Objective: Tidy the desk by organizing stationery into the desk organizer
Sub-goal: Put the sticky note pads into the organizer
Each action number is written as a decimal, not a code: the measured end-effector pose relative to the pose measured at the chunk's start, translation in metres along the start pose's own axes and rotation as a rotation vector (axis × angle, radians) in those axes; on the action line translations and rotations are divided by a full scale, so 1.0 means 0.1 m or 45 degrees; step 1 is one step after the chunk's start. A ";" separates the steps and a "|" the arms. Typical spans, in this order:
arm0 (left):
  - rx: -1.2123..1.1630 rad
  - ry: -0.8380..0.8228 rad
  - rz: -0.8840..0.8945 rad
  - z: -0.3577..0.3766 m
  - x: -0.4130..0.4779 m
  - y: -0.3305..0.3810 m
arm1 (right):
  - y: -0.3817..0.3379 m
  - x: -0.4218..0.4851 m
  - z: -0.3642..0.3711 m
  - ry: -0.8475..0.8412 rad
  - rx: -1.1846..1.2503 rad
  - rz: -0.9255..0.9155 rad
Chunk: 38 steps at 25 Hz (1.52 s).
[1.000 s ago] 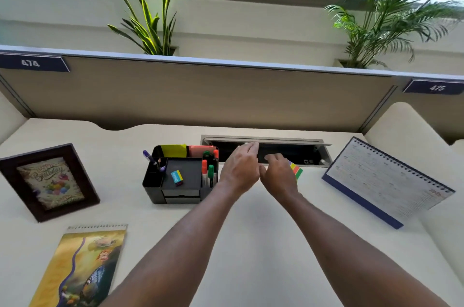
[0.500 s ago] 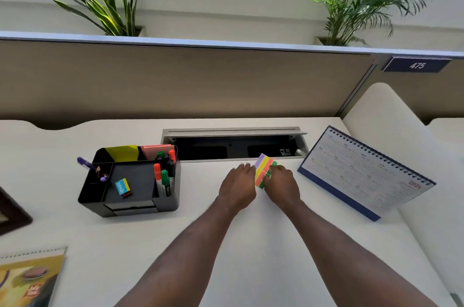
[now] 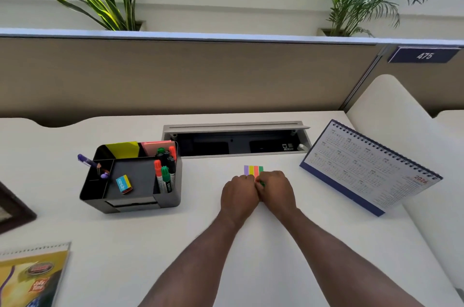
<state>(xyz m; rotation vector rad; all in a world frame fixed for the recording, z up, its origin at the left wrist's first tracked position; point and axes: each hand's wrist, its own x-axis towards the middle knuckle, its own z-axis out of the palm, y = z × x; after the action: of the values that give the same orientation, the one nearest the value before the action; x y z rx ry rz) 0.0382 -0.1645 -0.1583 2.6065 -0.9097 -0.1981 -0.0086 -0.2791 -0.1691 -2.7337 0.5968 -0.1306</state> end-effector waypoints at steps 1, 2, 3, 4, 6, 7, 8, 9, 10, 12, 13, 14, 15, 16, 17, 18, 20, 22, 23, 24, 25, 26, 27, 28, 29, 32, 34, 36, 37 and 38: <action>-0.044 0.000 -0.069 0.00 -0.08 0.01 | -0.03 -0.08 0.01 -0.006 0.020 0.009; -0.099 0.008 -0.154 0.00 -0.17 0.03 | -0.06 -0.18 0.03 -0.019 0.047 0.013; -0.205 0.029 -0.285 0.00 -0.26 0.05 | -0.10 -0.28 0.05 -0.039 0.071 0.020; -0.351 0.068 -0.448 -0.01 -0.35 0.09 | -0.14 -0.38 0.07 -0.059 0.099 0.027; -0.601 0.095 -0.748 -0.07 -0.48 0.18 | -0.25 -0.54 0.10 -0.060 0.183 0.097; -0.659 0.079 -0.823 -0.08 -0.51 0.22 | -0.30 -0.60 0.11 -0.043 0.219 0.171; -0.718 0.058 -0.874 -0.10 -0.54 0.24 | -0.36 -0.66 0.13 -0.039 0.231 0.257; -0.777 0.046 -0.917 -0.13 -0.56 0.25 | -0.41 -0.70 0.14 -0.059 0.232 0.342; -0.840 0.033 -0.960 -0.15 -0.58 0.25 | -0.47 -0.73 0.15 -0.082 0.248 0.419; -0.924 0.009 -1.037 -0.18 -0.62 0.24 | -0.56 -0.76 0.13 -0.114 0.323 0.534; -0.938 -0.006 -1.060 -0.19 -0.64 0.22 | -0.59 -0.78 0.11 -0.117 0.351 0.584; -0.950 -0.015 -1.073 -0.18 -0.65 0.21 | -0.62 -0.79 0.10 -0.120 0.380 0.628; -0.966 -0.020 -1.085 -0.18 -0.67 0.20 | -0.63 -0.81 0.10 -0.110 0.441 0.666; -0.989 -0.015 -1.100 -0.19 -0.69 0.19 | -0.66 -0.84 0.11 -0.110 0.531 0.702; -1.015 -0.014 -1.118 -0.19 -0.72 0.18 | -0.70 -0.86 0.12 -0.120 0.642 0.730; -1.041 -0.015 -1.128 -0.19 -0.74 0.15 | -0.72 -0.88 0.12 -0.139 0.728 0.760; -1.096 -0.022 -1.138 -0.17 -0.77 0.10 | -0.73 -0.91 0.13 -0.197 0.798 0.718; -1.191 -0.017 -1.158 -0.20 -0.82 0.07 | -0.77 -0.93 0.09 -0.258 0.876 0.685; -1.234 -0.007 -1.166 -0.22 -0.84 0.04 | -0.81 -0.94 0.05 -0.263 0.958 0.691; -1.271 0.005 -1.166 -0.25 -0.87 0.01 | -0.84 -0.95 0.02 -0.278 1.042 0.701; -1.304 0.018 -1.150 -0.28 -0.90 -0.04 | -0.89 -0.95 -0.02 -0.308 1.137 0.697; -1.348 0.053 -1.131 -0.33 -0.94 -0.10 | -0.92 -0.95 -0.04 -0.346 1.223 0.676; -1.400 0.106 -1.107 -0.38 -0.98 -0.16 | -0.96 -0.93 -0.05 -0.374 1.284 0.645; -1.434 0.173 -1.075 -0.46 -1.02 -0.24 | -1.02 -0.91 -0.07 -0.384 1.312 0.608; -1.426 0.250 -1.031 -0.54 -1.06 -0.31 | -1.08 -0.88 -0.09 -0.372 1.313 0.565; -1.298 0.462 -0.866 -0.80 -1.14 -0.50 | -1.33 -0.80 -0.16 -0.269 1.236 0.419; -1.239 0.549 -0.773 -0.98 -1.19 -0.61 | -1.56 -0.75 -0.22 -0.177 1.173 0.321; -1.130 0.624 -0.670 -1.18 -1.23 -0.72 | -1.80 -0.72 -0.28 -0.096 1.130 0.225; -1.062 0.685 -0.615 -1.28 -1.25 -0.78 | -1.93 -0.71 -0.31 -0.068 1.121 0.168; -1.003 0.744 -0.572 -1.38 -1.27 -0.85 | -2.05 -0.70 -0.36 -0.050 1.118 0.106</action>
<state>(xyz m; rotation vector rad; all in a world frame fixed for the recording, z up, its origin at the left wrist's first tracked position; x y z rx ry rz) 0.0224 0.0172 -0.0630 1.8988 -0.0025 0.0849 0.0020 -0.0857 -0.0662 -1.8561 0.4838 -0.2482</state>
